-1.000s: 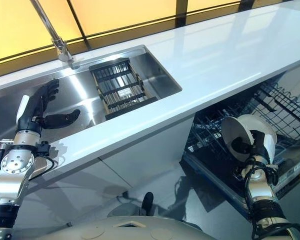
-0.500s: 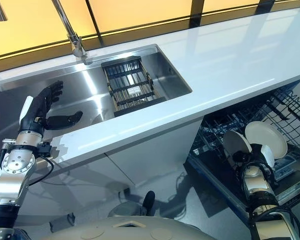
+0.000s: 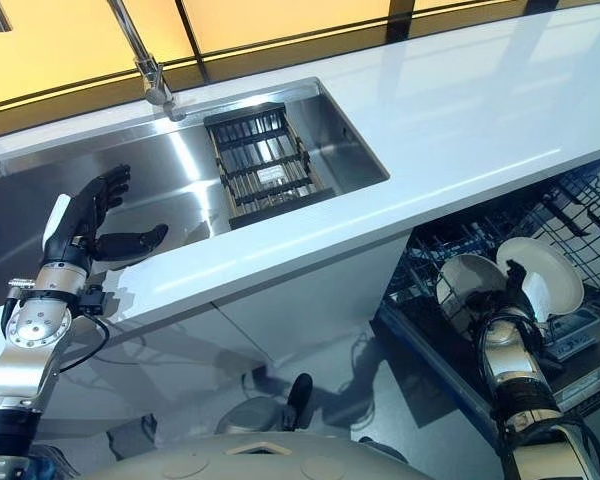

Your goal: Pick up plates and place into dishwasher.

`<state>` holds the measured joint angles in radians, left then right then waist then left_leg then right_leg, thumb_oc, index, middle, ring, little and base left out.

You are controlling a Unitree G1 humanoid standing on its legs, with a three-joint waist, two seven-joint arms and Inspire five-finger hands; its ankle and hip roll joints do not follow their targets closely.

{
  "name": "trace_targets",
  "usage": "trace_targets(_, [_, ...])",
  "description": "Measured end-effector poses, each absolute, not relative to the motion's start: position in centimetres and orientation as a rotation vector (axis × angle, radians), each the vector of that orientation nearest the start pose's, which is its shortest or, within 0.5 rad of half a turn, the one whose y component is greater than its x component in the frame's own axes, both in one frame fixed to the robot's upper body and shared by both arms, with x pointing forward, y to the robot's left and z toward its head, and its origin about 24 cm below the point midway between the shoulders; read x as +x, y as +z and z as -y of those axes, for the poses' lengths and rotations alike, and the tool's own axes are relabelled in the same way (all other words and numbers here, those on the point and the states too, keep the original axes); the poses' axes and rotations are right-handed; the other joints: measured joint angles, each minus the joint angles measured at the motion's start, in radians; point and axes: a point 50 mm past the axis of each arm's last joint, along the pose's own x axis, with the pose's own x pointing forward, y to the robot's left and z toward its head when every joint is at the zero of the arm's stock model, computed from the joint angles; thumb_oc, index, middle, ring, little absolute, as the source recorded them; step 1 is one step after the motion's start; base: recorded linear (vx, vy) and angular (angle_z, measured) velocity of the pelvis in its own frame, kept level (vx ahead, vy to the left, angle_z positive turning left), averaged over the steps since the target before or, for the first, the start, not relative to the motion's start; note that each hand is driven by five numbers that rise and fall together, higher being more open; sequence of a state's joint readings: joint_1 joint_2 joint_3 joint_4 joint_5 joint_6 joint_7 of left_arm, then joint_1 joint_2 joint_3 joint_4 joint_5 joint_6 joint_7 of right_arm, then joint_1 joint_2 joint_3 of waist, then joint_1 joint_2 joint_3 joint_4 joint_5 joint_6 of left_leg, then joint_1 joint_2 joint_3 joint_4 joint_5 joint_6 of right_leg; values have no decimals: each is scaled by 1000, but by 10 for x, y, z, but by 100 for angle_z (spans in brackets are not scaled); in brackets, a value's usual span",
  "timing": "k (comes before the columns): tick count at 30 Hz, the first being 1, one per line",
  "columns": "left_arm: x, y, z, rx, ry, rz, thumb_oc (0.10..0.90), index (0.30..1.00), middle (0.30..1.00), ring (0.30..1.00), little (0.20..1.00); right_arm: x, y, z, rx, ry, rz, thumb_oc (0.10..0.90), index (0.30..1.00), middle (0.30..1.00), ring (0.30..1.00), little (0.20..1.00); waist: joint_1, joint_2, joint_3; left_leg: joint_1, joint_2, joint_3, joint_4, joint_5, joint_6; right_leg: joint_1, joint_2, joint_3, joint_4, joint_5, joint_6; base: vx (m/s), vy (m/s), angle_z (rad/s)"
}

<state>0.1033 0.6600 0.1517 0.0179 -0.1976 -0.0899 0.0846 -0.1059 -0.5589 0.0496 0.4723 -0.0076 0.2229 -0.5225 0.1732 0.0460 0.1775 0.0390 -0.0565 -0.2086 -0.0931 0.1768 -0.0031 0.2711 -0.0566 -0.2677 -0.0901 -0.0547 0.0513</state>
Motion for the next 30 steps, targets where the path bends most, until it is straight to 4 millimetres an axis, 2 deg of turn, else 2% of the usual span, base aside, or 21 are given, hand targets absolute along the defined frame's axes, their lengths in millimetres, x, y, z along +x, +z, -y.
trace_targets(2, [229, 91, -304, 469, 214, 48, 800, 900, 900, 900, 900, 249, 23, 310, -694, -642, -295, 800, 900, 900, 900, 900, -10, 2, 1, 1, 0, 5, 0, -1, 1, -1, 0, 9, 0, 0, 0, -8, 9, -7])
trace_targets(6, [229, 91, -304, 465, 214, 49, 800, 900, 900, 900, 900, 256, 52, 307, -642, -683, -123, 800, 900, 900, 900, 900, -16, 2, 1, 2, 1, 12, 0, -5, 4, -2, -2, 15, 0, 0, 0, -10, 6, -5])
trace_targets(11, [228, 91, -304, 466, 216, 46, 800, 900, 900, 900, 900, 250, 65, 314, -606, -728, -55, 800, 900, 900, 900, 900, -26, 2, 1, 2, 2, 28, 0, -10, 7, -4, -3, 33, 0, 0, 0, -7, -4, -4])
trace_targets(18, [223, 85, -305, 456, 223, 26, 800, 900, 900, 900, 900, 236, 58, 309, -548, -724, -56, 800, 900, 900, 900, 900, -71, 0, 0, 6, 4, 54, 0, -14, 11, -8, -7, 75, 0, -1, 2, -38, -16, -9])
trace_targets(21, [221, 84, -305, 457, 223, 21, 800, 900, 900, 900, 900, 228, 54, 308, -464, -742, -50, 800, 900, 900, 900, 900, -88, -3, -2, 5, 8, 75, 0, -16, 10, -18, -7, 95, 0, -1, 2, -29, -11, -17])
trace_targets(26, [220, 83, -306, 457, 222, 18, 800, 900, 900, 900, 900, 209, 36, 310, -149, -872, -53, 800, 900, 900, 900, 900, -113, -16, -10, 8, 10, 93, 0, -22, 10, -22, -9, 113, 0, -1, 2, -24, -9, -11])
trace_targets(30, [220, 84, -306, 457, 221, 19, 800, 900, 900, 900, 900, 195, 10, 314, 216, -1051, -74, 800, 900, 900, 900, 900, -128, -20, -13, 17, 11, 106, 0, -25, 11, -20, -11, 124, 0, -1, 3, -16, -13, -10])
